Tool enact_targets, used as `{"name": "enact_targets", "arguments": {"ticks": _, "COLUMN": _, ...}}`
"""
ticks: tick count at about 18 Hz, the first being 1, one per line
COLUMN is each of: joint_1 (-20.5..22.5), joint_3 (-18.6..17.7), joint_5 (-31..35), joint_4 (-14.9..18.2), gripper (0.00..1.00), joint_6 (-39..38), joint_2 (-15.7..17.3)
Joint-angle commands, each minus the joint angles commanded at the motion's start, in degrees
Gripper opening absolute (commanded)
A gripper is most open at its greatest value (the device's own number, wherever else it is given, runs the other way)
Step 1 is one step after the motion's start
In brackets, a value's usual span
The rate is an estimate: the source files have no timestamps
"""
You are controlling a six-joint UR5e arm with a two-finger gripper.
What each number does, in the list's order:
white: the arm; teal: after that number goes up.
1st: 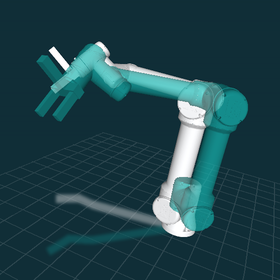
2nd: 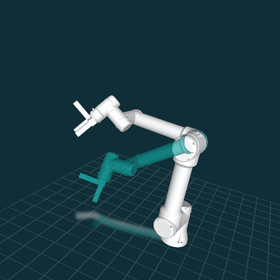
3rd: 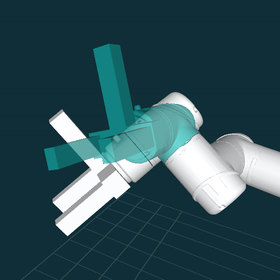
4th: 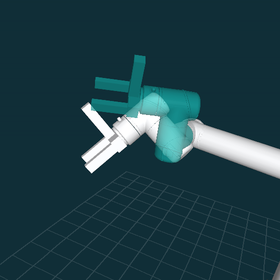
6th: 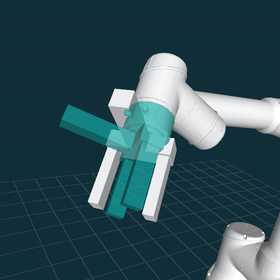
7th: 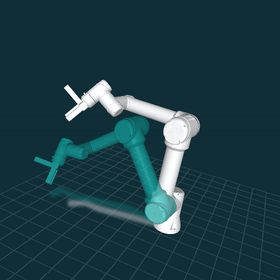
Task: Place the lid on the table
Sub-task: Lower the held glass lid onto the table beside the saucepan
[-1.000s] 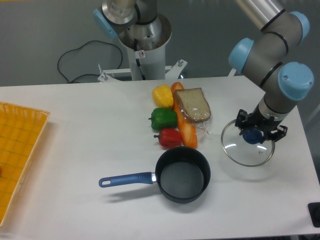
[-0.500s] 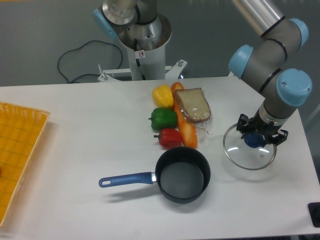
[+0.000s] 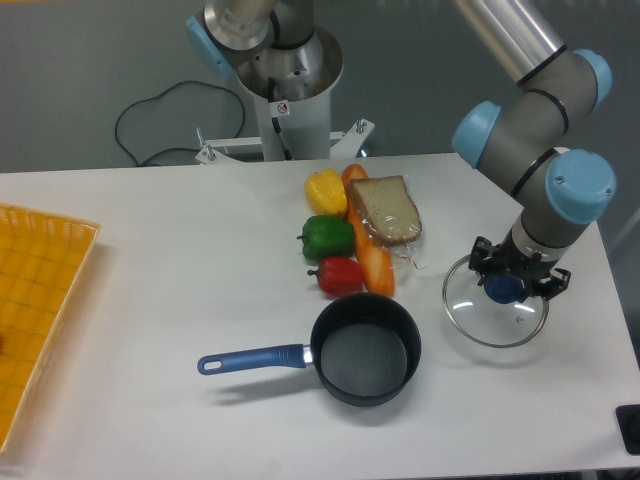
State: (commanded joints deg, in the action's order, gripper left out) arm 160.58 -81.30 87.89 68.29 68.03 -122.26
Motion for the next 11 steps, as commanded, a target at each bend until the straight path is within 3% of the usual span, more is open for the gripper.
{"name": "enact_targets", "arguments": {"ticks": 3, "joint_1": 0.0, "joint_3": 0.09, "joint_5": -0.09, "joint_4": -0.52, "gripper": 0.56, "joint_6": -0.09, "joint_2": -0.52}}
{"name": "enact_targets", "arguments": {"ticks": 5, "joint_1": 0.0, "joint_3": 0.18, "joint_5": 0.0, "joint_4": -3.15, "gripper": 0.56, "joint_6": 0.0, "joint_2": -1.23}}
{"name": "enact_targets", "arguments": {"ticks": 11, "joint_1": 0.0, "joint_3": 0.09, "joint_5": 0.09, "joint_4": -3.43, "gripper": 0.56, "joint_6": 0.09, "joint_2": -1.32}}
